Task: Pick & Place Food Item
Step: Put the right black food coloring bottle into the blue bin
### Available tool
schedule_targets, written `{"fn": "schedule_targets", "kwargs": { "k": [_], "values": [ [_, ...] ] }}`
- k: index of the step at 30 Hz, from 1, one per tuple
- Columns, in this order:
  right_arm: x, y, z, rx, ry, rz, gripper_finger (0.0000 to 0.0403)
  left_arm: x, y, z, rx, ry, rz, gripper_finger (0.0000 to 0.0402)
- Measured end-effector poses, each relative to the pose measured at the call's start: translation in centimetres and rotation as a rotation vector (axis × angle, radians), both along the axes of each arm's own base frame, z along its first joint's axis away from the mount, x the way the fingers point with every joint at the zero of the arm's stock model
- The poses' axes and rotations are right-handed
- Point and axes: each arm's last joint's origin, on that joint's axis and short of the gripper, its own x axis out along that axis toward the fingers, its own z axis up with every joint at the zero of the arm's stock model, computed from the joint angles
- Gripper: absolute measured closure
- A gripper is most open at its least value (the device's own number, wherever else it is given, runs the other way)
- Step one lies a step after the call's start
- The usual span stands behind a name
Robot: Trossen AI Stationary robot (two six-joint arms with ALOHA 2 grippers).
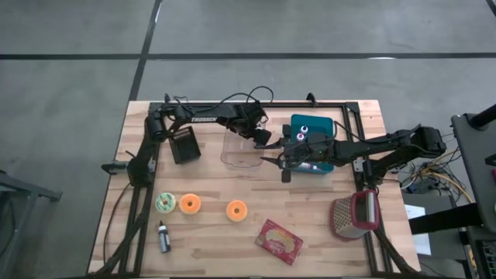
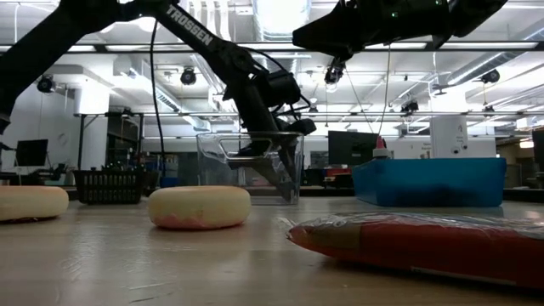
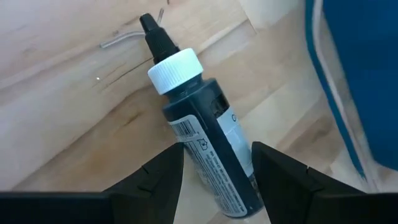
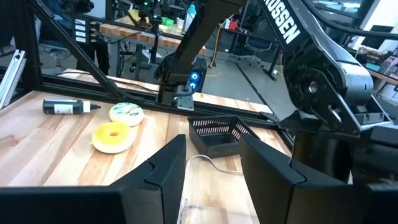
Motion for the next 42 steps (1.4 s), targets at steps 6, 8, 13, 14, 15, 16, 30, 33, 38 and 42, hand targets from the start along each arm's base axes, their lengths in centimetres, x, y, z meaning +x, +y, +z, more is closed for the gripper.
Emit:
{"fn": "schedule_targets", "kwargs": {
  "k": [6,8,13,14,15,16,30,33,38,42],
  "values": [
    [0.00,0.00,0.00,0.000,0.000,0.000,0.0259,0.14,0.01,-0.47,-0.021,0.000,0.003,0.0211],
    [0.00,0.00,0.00,0.000,0.000,0.000,0.0259,0.12,0.01,-0.49,-0.023,0.003,0.006,0.0211],
    [0.00,-0.01,0.00,0.000,0.000,0.000,0.0259,0.10,0.00,-0.56,-0.027,0.007,0.013,0.0211],
    [0.00,0.00,0.00,0.000,0.000,0.000,0.0259,0.09,-0.01,-0.57,-0.028,0.007,0.013,0.0211],
    [0.00,0.00,0.00,0.000,0.000,0.000,0.0259,0.09,-0.01,-0.58,-0.028,0.007,0.013,0.0213],
    [0.00,0.00,0.00,0.000,0.000,0.000,0.0259,0.08,-0.01,-0.59,-0.029,0.007,0.012,0.0215],
    [0.00,-0.01,0.00,0.000,0.000,0.000,0.0259,-0.04,-0.09,-0.68,-0.051,0.019,0.030,0.0259],
    [0.00,0.00,0.00,0.000,0.000,0.000,0.0259,-0.04,-0.09,-0.68,-0.053,0.019,0.033,0.0266],
    [0.00,-0.01,0.00,0.000,0.000,0.000,0.0259,-0.05,-0.10,-0.70,-0.051,0.020,0.030,0.0280],
    [0.00,-0.01,0.00,0.000,0.000,0.000,0.0259,-0.07,-0.10,-0.71,-0.052,0.022,0.030,0.0296]
  ]
}}
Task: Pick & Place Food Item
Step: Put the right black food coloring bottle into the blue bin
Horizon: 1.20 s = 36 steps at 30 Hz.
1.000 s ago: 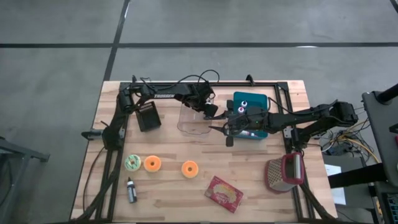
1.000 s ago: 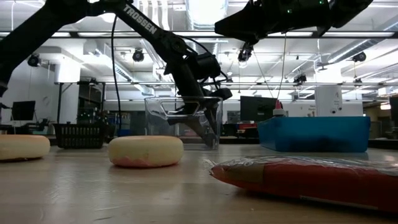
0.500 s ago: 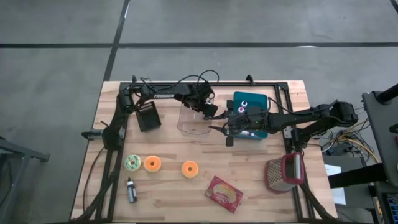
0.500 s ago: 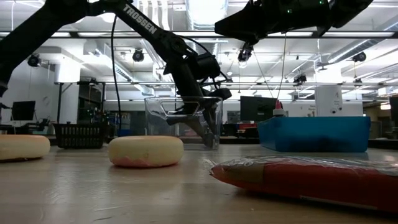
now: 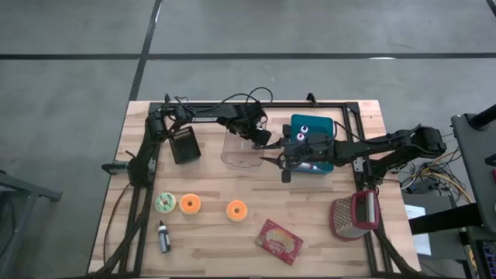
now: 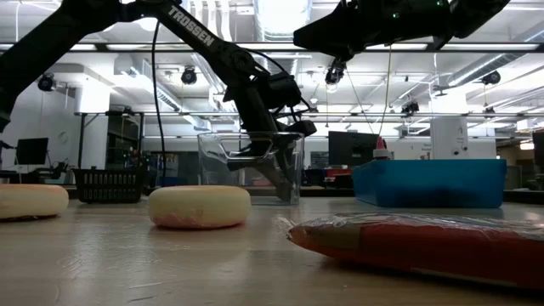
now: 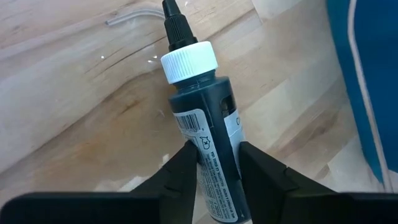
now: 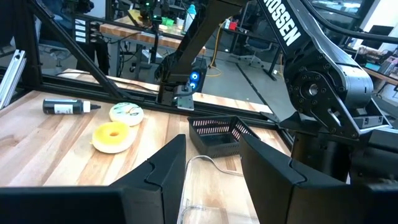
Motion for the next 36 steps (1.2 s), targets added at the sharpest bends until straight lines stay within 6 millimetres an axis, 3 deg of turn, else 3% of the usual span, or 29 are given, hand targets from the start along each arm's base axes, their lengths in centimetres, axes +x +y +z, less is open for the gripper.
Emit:
{"fn": "schedule_targets", "kwargs": {
  "k": [30,36],
  "values": [
    [0.0,0.0,0.0,0.000,0.000,0.000,0.0259,-0.9,-0.3,2.0,0.041,0.031,0.036,0.0315],
    [0.0,0.0,0.0,0.000,0.000,0.000,0.0259,-1.1,-0.7,3.4,0.048,0.012,0.037,0.0315]
  ]
}}
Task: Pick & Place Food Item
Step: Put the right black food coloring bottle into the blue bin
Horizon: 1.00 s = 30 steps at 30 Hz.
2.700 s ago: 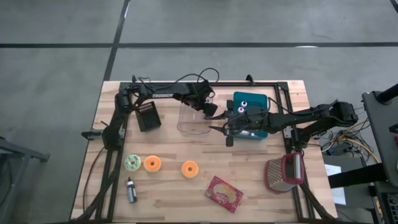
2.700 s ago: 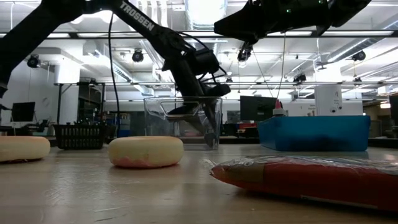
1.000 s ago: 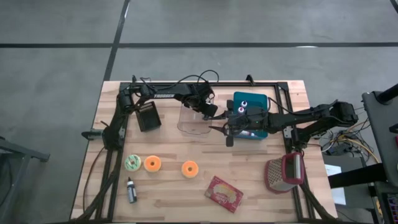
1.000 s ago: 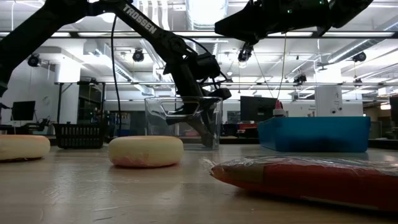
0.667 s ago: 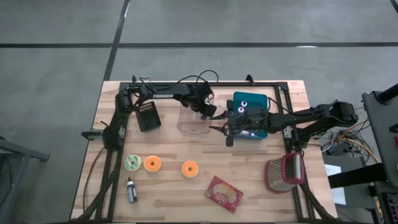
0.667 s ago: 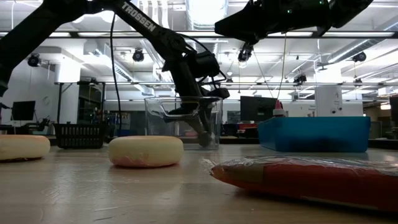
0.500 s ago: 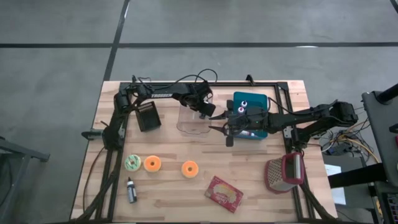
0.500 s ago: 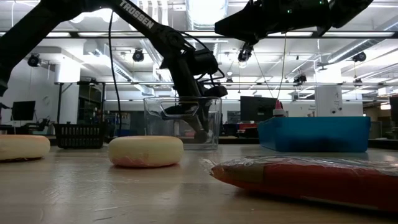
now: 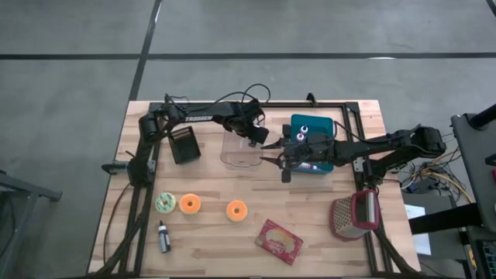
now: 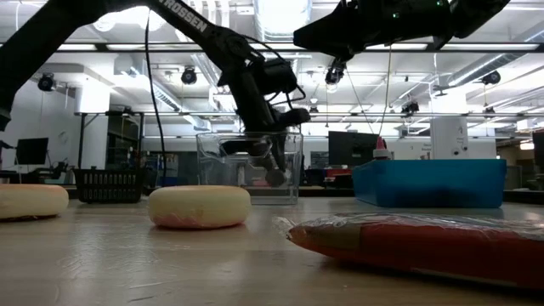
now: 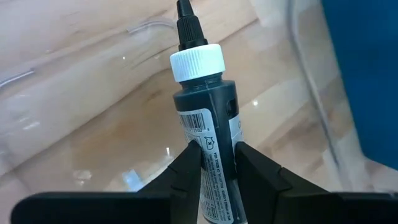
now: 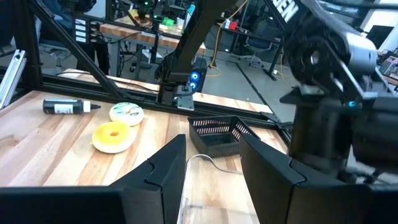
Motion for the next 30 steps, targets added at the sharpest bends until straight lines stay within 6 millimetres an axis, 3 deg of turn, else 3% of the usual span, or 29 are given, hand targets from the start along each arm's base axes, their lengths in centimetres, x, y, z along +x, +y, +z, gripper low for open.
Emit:
{"fn": "schedule_targets", "kwargs": {
  "k": [18,24,30],
  "values": [
    [0.0,0.0,0.0,0.000,0.000,0.000,0.0259,-2.1,-1.9,7.7,0.253,-0.068,0.025,0.0315],
    [0.0,0.0,0.0,0.000,0.000,0.000,0.0259,-2.3,-3.6,7.7,0.401,-0.054,-0.016,0.0315],
    [0.0,0.0,0.0,0.000,0.000,0.000,0.0259,-4.4,-5.1,7.5,0.496,-0.143,0.016,0.0315]
  ]
}}
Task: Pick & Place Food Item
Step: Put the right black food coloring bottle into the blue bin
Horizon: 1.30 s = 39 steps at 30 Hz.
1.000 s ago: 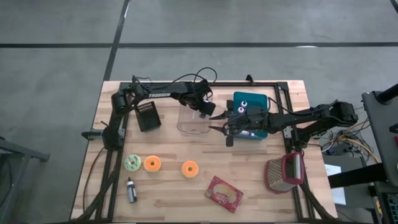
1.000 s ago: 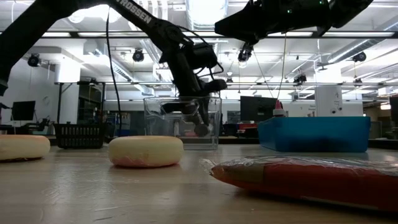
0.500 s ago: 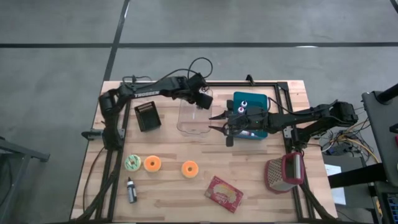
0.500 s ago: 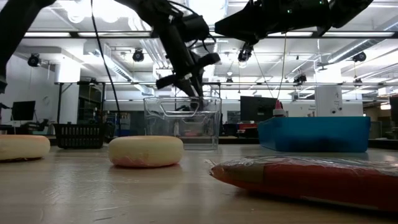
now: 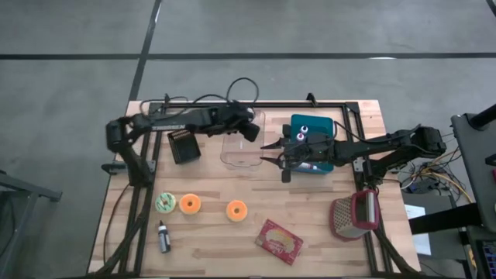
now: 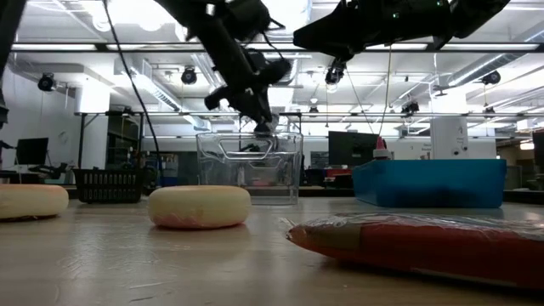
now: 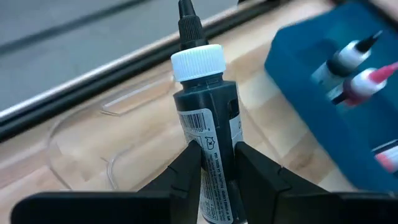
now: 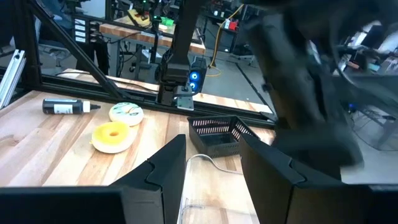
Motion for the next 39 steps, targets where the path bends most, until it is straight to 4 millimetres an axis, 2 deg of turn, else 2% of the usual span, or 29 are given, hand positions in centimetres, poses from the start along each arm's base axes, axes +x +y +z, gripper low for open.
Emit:
{"fn": "schedule_targets", "kwargs": {
  "k": [5,9,12,17,24,39],
  "values": [
    [0.0,0.0,0.0,0.000,-0.001,0.001,0.0259,-3.3,-1.1,1.1,0.110,-0.188,-0.043,0.0314],
    [0.0,0.0,0.0,0.000,0.000,0.000,0.0259,-6.0,-2.3,1.1,0.247,-0.339,-0.224,0.0314],
    [0.0,0.0,0.0,0.000,-0.001,0.001,0.0259,-7.8,-3.2,0.3,0.313,-0.435,-0.364,0.0314],
    [0.0,0.0,0.0,0.000,0.000,0.001,0.0259,-9.9,-4.3,-1.9,0.378,-0.487,-0.539,0.0314],
    [0.0,0.0,0.0,0.000,0.000,0.000,0.0259,-10.3,-5.4,-3.4,0.401,-0.566,-0.796,0.0314],
    [0.0,0.0,0.0,0.000,0.000,0.000,0.0259,-9.3,-7.9,-4.3,0.554,-0.494,-0.995,0.0314]
  ]
}}
